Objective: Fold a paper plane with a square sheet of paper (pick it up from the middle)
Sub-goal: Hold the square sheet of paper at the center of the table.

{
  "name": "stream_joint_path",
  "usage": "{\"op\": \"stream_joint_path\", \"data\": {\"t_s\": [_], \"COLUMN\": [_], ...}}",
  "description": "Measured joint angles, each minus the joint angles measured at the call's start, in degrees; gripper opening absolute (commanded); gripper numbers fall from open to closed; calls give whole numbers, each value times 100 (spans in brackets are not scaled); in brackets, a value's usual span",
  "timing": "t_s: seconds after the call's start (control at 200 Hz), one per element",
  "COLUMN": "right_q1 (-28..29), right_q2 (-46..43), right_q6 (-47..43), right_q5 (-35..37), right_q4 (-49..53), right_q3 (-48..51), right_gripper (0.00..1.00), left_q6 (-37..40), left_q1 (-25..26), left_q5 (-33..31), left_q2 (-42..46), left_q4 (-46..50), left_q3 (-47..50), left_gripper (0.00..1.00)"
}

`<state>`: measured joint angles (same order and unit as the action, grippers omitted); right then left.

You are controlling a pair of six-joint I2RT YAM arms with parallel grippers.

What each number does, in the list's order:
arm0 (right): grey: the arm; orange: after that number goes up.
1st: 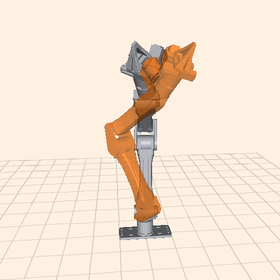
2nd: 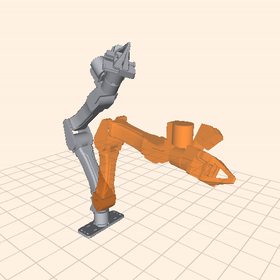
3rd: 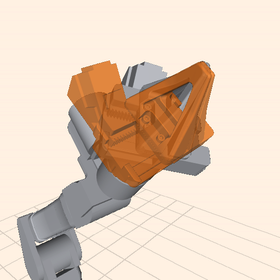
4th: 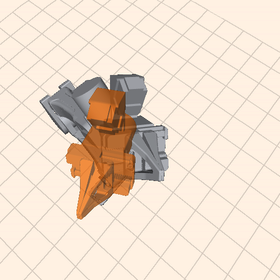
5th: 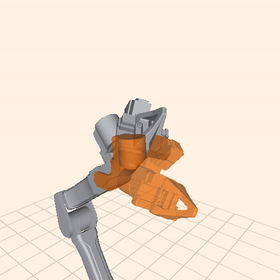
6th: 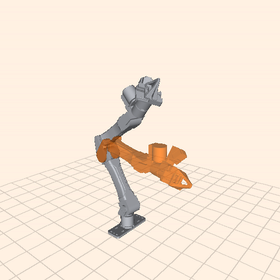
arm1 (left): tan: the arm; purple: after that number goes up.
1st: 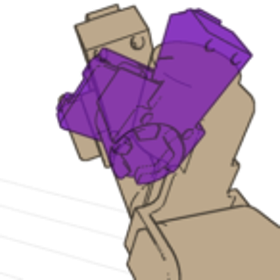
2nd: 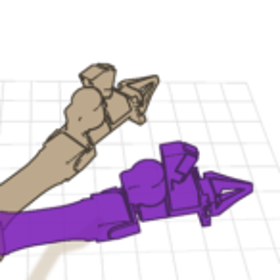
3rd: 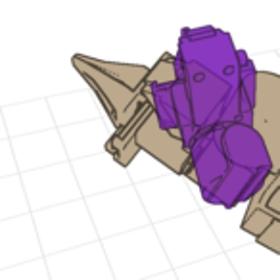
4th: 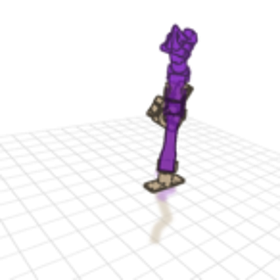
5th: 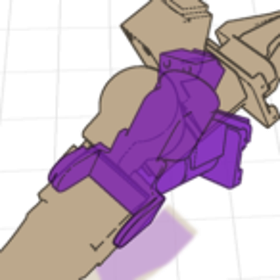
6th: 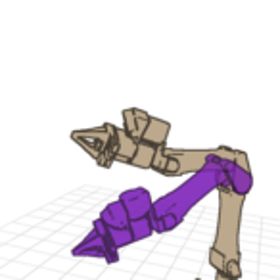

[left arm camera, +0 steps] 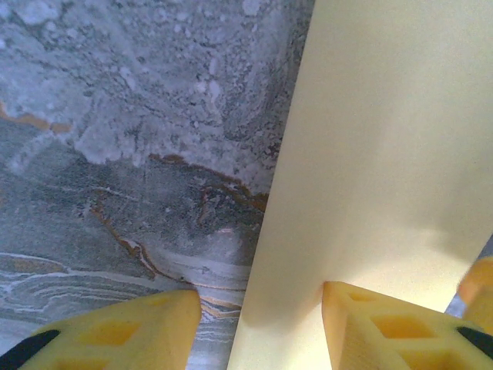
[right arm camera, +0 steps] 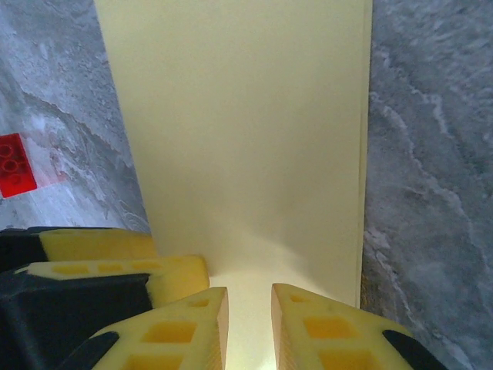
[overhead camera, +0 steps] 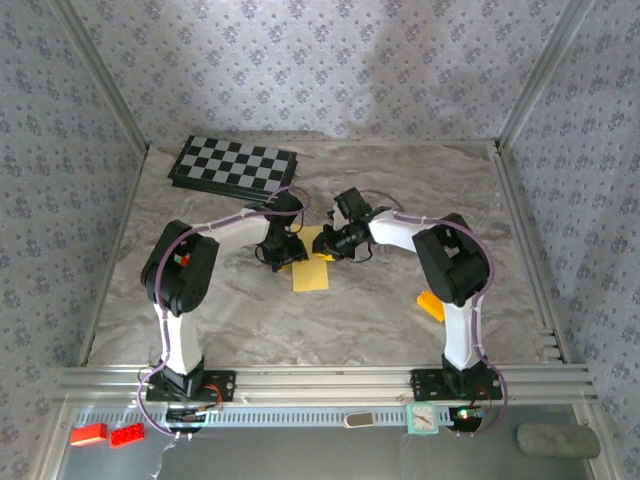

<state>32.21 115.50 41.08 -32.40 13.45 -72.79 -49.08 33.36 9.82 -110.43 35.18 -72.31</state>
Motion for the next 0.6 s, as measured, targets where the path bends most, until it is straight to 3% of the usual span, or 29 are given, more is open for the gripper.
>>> {"op": "stream_joint_path", "data": {"t_s": [0.6], "right_q1": [22], "right_q2": [216], "right_q6": [-310], "right_q5": [286], "right_q4": [505], "right_q3": [-151], "right_gripper": [15], "left_q6": [0], "left_q1": [0], "left_q5": [-4], "left_q2": [2], "left_q4": [177], "left_q3": [-181], "left_gripper": [50]}}
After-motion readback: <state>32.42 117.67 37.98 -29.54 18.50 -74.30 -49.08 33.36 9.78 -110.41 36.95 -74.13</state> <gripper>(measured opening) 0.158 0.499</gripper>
